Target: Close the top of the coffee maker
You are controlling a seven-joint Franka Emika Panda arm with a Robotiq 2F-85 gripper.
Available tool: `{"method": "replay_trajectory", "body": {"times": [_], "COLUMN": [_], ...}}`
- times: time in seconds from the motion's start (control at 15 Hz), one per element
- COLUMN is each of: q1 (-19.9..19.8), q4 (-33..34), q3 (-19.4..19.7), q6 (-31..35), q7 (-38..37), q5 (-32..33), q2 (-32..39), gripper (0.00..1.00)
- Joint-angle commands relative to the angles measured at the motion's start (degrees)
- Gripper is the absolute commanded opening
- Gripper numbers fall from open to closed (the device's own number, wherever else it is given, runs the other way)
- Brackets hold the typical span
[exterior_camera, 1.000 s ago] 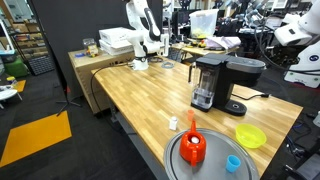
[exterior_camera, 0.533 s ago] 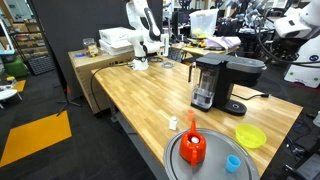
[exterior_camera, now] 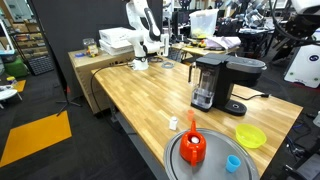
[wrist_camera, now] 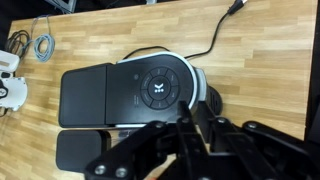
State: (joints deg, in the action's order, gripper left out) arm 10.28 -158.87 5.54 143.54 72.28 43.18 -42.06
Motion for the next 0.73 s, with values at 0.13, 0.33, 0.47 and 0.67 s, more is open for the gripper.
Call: {"method": "replay_trajectory", "body": {"times": [0.13, 0.33, 0.47, 0.67], "q1": [0.40, 0.67, 0.67, 0.66], "q4": [0.00, -0.25, -0.27, -0.27], "q3": [-0.81, -0.72, -0.72, -0.71], "q6": [-3.78, -4.62, -4.62, -4.62], "q7": [0.35, 0.36, 0.36, 0.36], "q5": [-2.14, -2.38, -2.38, -2.38], "q2": [-4.40, -5.53, -5.45, -5.45], "gripper": [0.36, 0.47, 0.47, 0.47]}}
